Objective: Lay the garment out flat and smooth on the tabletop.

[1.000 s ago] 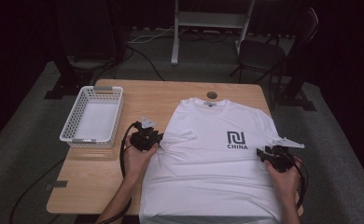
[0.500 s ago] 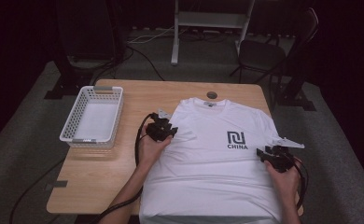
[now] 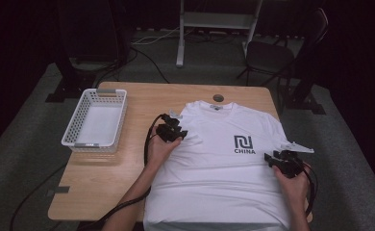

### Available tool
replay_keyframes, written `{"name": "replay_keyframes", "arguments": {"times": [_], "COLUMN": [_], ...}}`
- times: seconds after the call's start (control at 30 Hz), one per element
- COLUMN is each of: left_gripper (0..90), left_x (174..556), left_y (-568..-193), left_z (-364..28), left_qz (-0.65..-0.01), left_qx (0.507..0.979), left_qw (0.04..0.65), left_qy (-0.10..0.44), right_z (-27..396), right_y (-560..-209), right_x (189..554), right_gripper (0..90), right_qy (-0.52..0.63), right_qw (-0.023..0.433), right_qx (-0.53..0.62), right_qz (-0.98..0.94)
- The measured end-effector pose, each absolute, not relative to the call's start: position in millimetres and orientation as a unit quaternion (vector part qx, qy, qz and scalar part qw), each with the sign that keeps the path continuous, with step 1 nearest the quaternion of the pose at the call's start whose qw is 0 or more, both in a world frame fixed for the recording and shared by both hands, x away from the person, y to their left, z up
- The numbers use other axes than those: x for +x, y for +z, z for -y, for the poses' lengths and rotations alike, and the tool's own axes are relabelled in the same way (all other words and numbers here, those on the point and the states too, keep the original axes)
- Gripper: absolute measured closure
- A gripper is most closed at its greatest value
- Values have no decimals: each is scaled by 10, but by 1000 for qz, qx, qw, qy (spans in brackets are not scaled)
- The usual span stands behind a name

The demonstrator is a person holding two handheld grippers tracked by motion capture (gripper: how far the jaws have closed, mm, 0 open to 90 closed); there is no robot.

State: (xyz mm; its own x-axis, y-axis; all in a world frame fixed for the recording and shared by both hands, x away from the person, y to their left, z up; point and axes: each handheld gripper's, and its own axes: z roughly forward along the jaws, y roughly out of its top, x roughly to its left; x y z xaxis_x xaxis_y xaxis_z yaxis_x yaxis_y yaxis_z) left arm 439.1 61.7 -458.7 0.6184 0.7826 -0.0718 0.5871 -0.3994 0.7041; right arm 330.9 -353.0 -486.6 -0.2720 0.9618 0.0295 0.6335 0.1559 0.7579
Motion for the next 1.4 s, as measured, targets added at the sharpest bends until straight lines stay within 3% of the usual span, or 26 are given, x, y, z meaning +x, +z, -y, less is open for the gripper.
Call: {"name": "replay_keyframes", "arguments": {"times": [0.57,0.83,1.27,1.4], "left_gripper": [623,871,857,791], "left_x": [4494,4418,4252,4245], "left_y": [-4705,-4669,-4597,-4635], "left_z": [-490,-475,-558,-540], "left_qz": [-406,-384,-373,-365], "left_qx": [840,852,847,854], "left_qw": [334,328,344,336], "left_qy": [132,139,155,156], "right_z": [3533,3534,3539,3538], "right_y": [-4866,-4866,-4865,-4866], "right_x": [3309,3309,3304,3303], "right_gripper": [538,538,538,538], "right_qy": [342,342,342,342], "right_qw": [240,240,238,239], "right_qx": [553,553,554,554], "right_qz": [-721,-721,-720,-721]}}
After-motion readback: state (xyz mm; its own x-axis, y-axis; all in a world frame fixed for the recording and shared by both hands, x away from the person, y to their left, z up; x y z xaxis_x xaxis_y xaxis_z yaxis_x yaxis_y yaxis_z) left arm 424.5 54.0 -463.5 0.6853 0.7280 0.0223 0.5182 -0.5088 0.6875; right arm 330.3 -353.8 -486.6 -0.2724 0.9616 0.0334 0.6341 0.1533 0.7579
